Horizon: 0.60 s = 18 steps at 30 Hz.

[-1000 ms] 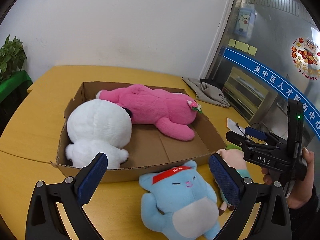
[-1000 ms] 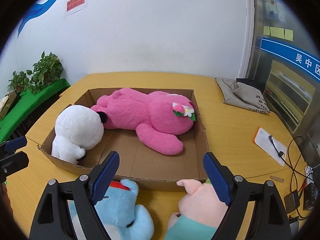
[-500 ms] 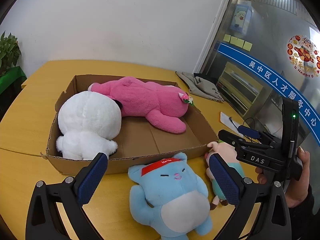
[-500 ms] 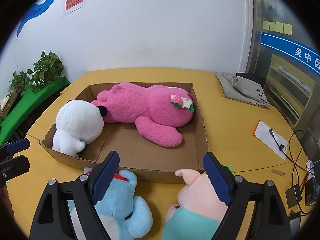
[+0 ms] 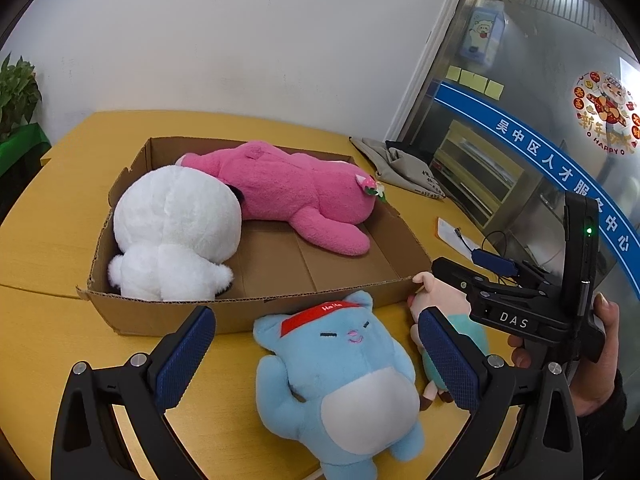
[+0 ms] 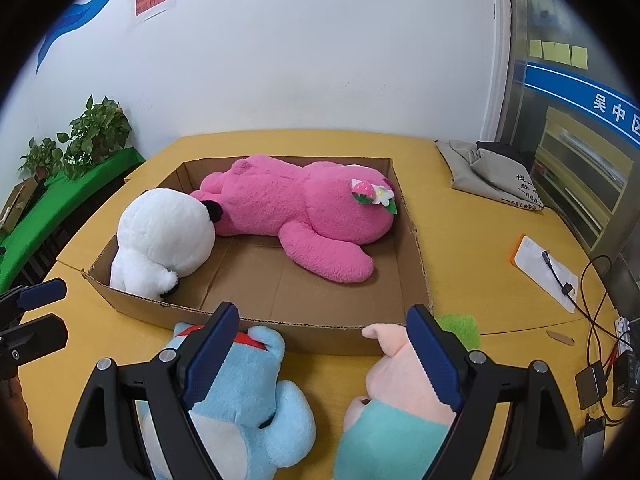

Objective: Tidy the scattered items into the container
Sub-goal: 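Move both grippers down around the blue cat plush with red headband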

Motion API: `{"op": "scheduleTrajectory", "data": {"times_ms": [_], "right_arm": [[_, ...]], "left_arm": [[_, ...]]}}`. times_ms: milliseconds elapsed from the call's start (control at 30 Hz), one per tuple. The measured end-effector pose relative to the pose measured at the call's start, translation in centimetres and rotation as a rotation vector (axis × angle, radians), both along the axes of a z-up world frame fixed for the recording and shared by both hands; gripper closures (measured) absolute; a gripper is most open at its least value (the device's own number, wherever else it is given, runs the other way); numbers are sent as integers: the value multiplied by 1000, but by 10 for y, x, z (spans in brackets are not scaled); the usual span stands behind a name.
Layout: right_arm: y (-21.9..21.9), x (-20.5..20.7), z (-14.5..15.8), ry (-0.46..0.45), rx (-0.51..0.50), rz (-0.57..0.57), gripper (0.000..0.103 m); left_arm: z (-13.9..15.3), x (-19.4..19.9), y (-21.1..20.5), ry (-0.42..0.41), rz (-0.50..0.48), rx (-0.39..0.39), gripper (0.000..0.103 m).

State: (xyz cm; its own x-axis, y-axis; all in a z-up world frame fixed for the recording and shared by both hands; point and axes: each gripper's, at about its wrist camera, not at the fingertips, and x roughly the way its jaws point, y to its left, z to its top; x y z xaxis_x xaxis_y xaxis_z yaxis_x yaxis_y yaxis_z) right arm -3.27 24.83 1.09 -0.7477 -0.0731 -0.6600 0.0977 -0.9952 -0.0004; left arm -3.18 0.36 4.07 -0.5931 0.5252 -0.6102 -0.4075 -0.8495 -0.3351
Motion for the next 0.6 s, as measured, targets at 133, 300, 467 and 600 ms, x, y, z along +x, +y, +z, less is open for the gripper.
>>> {"op": "scheduleTrajectory", "data": {"times_ms": [133,300,467,600], "right_arm": [[-1,2,-1,-4,1,1,17],[0,1,-5,-13,-2,1,17],[0,2,-11,-30,-5,2,17],[1,1,-15,-42,-5,7,17]], "left_arm": [[-3,1,0,-6,1,-7,0],[-9,0,1,-10,-5,-24,0],[-18,-3,0,-34,-14,-23,0],[-28,-5,-2,-68,-24,-12,0]]}}
